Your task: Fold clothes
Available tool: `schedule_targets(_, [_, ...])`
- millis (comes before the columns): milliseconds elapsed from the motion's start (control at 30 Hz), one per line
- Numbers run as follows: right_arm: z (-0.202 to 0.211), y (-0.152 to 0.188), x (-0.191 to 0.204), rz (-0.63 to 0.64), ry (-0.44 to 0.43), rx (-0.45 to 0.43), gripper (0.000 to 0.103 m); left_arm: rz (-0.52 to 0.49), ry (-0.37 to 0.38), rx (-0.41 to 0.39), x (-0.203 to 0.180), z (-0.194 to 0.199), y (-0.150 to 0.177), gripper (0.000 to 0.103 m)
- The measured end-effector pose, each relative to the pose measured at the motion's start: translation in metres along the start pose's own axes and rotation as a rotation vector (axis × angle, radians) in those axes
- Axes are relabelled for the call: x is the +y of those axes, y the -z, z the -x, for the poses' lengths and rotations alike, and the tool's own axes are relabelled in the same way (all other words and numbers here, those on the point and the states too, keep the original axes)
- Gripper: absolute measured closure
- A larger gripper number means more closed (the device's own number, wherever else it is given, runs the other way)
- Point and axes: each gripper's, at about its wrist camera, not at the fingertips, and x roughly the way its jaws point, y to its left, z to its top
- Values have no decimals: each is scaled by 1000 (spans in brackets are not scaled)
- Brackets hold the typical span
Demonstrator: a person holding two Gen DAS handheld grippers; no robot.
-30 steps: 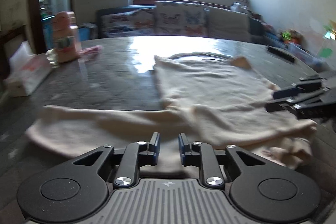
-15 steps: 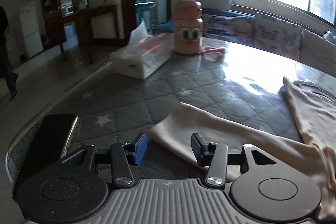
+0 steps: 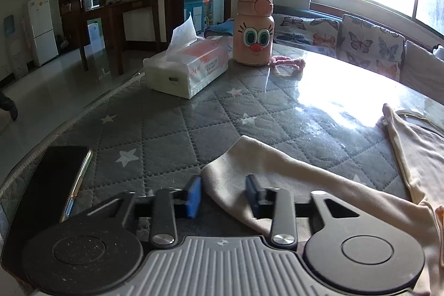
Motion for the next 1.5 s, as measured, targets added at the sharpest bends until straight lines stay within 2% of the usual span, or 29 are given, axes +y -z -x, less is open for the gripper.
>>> schedule_targets(100, [5,1,-2,-7,6,-8,60,11,1,-7,1,0,-1,92])
schedule_targets(200, [11,3,-6,-21,14,-19,60,32,21,-24,3,6,-2,97])
schedule_targets(367, [19,6,-12,-50,24,-34,59,41,82,-85,-4,29,-8,98])
schedule_targets(533, [29,9,-19,-80,33,-54,60,-9,214,-161,-35,66,-17,99])
schedule_targets(700, [39,14,-28,-120,51,-73,60,-102,401,-219,-83,102,-19,99])
schedule_targets(933, [54,32,-44,-185,87,-84,60,-248,639,-212,-152,128,0,99])
schedule_targets(1000, [58,40,-52,-215,105,-80,60,-281,698,-186,-169,128,7,98])
schedule_targets(1133, [66,53,-66,-264,138,-72,60,-371,781,-125,-199,125,25,95])
schedule_targets(1233, [72,61,-75,-300,161,-67,60,-428,786,-116,-205,127,39,85])
schedule_targets(1267, [74,63,-78,-309,166,-69,60,-434,785,-113,-204,127,40,82])
schedule_targets(1333, [78,66,-82,-328,174,-72,60,-435,776,-112,-196,121,37,70])
schedule_targets(1467, [79,66,-85,-356,151,-79,61,-402,730,-123,-166,116,28,65])
schedule_targets(1500, [77,65,-83,-360,138,-78,61,-396,713,-125,-159,115,28,61])
